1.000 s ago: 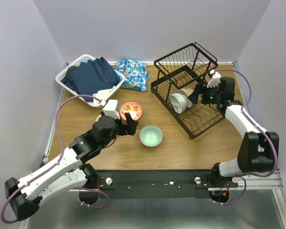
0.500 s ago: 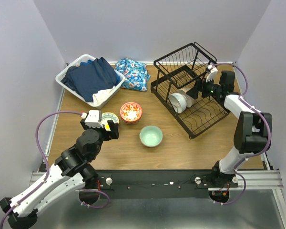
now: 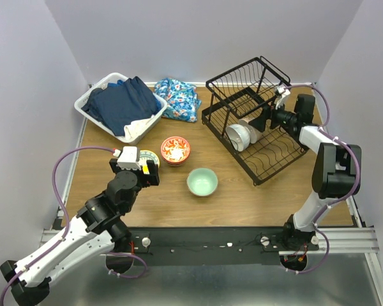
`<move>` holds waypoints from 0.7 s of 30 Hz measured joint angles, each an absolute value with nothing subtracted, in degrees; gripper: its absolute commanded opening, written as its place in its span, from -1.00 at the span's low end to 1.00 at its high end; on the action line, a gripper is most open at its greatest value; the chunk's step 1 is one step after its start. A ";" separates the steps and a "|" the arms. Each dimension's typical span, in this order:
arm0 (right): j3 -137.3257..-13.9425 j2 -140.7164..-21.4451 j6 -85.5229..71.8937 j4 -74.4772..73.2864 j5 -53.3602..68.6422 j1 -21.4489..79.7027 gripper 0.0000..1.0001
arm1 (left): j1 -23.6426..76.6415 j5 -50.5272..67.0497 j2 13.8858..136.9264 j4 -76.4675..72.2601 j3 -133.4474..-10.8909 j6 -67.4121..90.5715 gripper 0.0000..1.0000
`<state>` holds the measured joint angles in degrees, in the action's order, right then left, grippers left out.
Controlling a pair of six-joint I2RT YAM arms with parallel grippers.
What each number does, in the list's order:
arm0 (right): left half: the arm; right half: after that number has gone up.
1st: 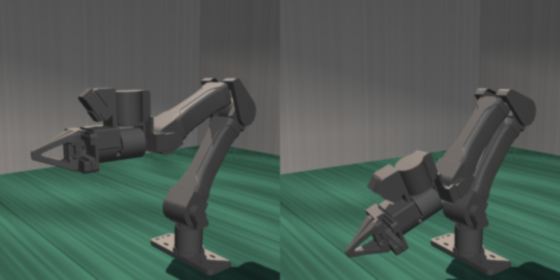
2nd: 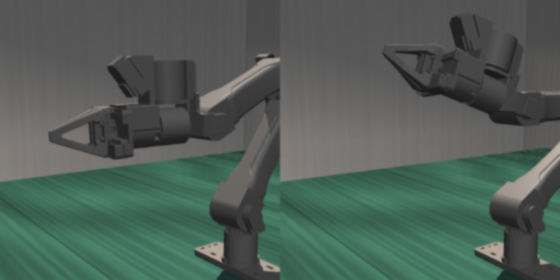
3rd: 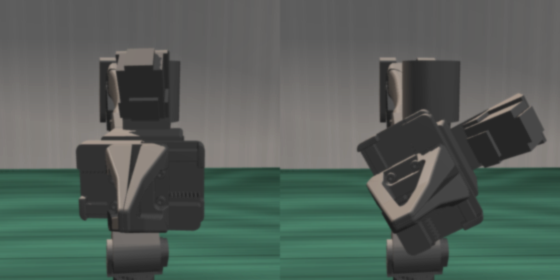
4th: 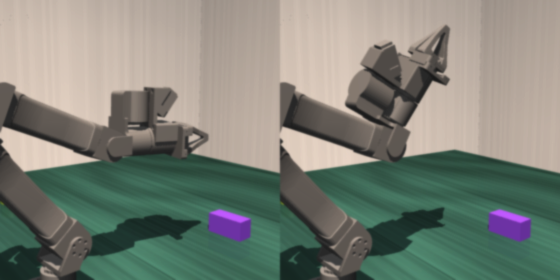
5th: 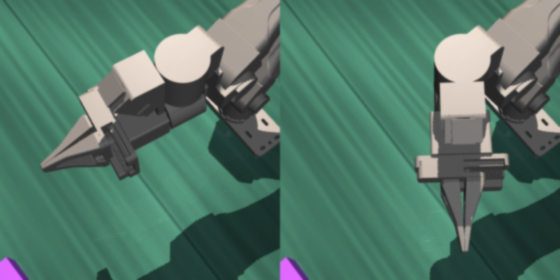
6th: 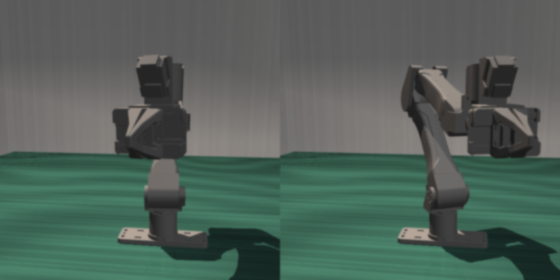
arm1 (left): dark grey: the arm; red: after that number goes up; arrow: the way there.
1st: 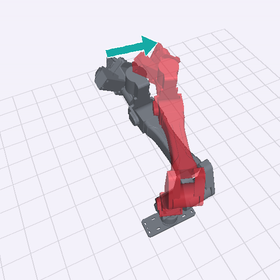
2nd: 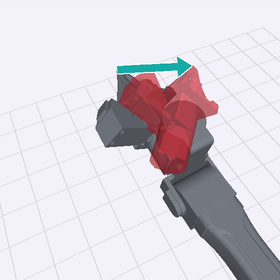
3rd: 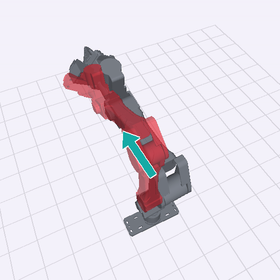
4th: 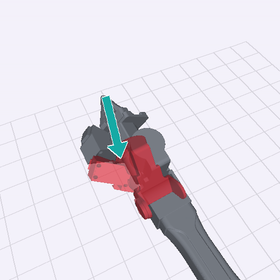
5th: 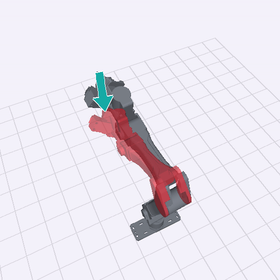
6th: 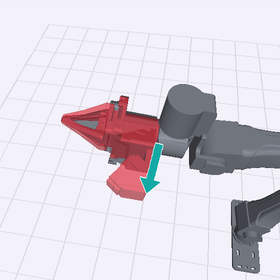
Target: Unload the bowls from the dish rack
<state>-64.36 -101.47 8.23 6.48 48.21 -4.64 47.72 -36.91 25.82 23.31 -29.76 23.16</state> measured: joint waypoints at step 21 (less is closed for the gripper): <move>-49.39 -96.75 0.51 22.28 50.72 -5.91 1.00 | 47.72 -36.97 27.11 23.24 -29.76 22.52 0.98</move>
